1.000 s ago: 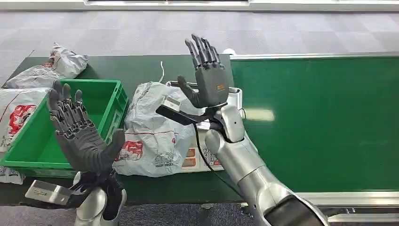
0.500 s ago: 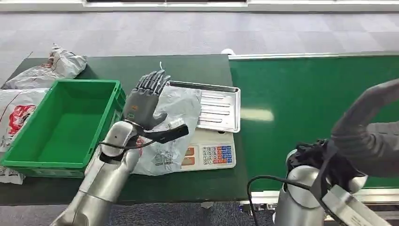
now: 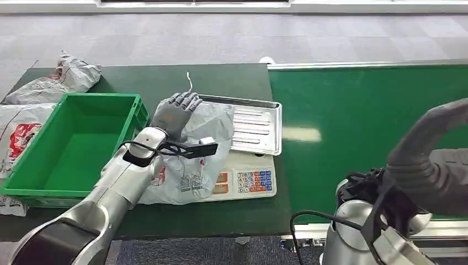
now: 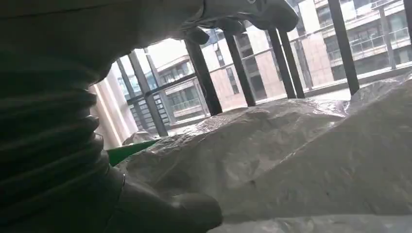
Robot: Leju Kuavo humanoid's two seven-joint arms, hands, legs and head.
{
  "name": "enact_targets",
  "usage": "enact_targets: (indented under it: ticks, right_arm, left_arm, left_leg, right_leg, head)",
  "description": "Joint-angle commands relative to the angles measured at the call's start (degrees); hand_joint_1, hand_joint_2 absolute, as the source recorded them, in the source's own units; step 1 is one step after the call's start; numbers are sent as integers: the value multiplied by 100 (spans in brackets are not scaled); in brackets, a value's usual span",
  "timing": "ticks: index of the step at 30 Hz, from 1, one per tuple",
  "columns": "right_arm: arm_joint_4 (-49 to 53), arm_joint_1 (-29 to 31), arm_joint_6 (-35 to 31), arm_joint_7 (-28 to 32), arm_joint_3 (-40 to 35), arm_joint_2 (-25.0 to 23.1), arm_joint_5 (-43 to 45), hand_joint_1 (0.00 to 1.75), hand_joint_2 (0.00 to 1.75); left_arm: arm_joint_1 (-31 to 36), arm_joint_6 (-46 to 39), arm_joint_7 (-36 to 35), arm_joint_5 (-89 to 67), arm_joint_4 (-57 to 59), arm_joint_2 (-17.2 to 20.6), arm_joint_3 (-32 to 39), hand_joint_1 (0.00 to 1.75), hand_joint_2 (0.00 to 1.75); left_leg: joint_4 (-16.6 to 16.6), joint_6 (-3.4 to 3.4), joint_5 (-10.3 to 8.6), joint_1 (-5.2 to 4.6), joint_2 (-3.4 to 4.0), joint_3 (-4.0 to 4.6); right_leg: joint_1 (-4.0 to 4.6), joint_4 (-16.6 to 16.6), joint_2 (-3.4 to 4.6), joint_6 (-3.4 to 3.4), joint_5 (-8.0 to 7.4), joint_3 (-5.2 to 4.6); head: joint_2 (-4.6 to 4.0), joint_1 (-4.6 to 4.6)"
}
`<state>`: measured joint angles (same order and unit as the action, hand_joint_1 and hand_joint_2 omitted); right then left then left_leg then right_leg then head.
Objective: Moved the parcel from conveyor to table for the left to box.
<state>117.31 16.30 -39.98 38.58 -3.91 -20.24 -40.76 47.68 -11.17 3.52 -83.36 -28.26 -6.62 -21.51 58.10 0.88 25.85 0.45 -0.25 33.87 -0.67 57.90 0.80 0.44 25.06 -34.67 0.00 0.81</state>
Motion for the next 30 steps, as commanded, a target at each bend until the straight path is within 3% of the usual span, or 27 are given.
enact_targets:
  ticks: [1,5,7,9,10,11,12,23,30]
  right_arm:
    - [5,-178,-2,-25,-116,24,14,0,175]
    - [26,-163,-2,-493,-451,24,-427,0,175]
    - [-409,-237,-2,142,-186,24,147,0,175]
    - [-652,-323,-2,142,-112,24,95,0,175]
    - [-649,-335,-2,142,-69,24,111,0,175]
    - [-630,-358,-2,142,-23,24,122,0,175]
    - [-630,-370,-2,142,-26,24,150,0,175]
    - [-549,-456,-2,142,103,24,203,0,175]
    - [-514,-490,-2,142,154,24,213,0,175]
  left_arm:
    - [359,42,-8,-30,649,97,-347,0,175]
    - [398,400,-48,-126,907,162,-413,0,175]
    - [448,924,-71,-204,1134,223,-459,0,175]
    - [607,1534,-23,-387,1379,303,-601,0,175]
    - [775,1670,75,-438,1385,352,-644,21,175]
    - [884,1741,141,-531,1379,373,-724,91,175]
    - [929,1792,207,-540,1373,373,-732,171,175]
    - [928,1198,857,-549,1252,400,-792,175,175]
    - [844,703,821,-543,1175,414,-756,175,175]
  left_leg:
    - [-3,-1,-1,3,-2,-1]
    - [-12,0,-2,2,5,-9]
    - [-12,0,-3,2,7,-5]
    - [-20,-1,-5,6,11,-15]
    - [-13,1,-1,9,8,-15]
    - [-24,0,-4,10,10,-23]
    - [-14,0,-3,10,7,-16]
    - [-18,6,-10,13,2,-16]
    - [-10,9,-9,13,0,-9]
  right_leg:
    - [4,-4,-8,-2,0,4]
    - [4,-11,-3,-5,-2,8]
    - [4,-11,-3,-5,-3,4]
    - [8,-22,1,-6,-8,15]
    - [11,-16,1,-4,-5,16]
    - [11,-26,1,-5,-8,23]
    - [11,-16,0,-4,-5,20]
    - [14,-17,-10,-13,-10,15]
    - [12,-9,-5,-12,-7,12]
  head:
    - [0,2]
    - [0,0]
    - [0,0]
    - [0,0]
    - [0,4]
    - [0,-2]
    - [0,0]
    - [0,2]
    - [0,0]
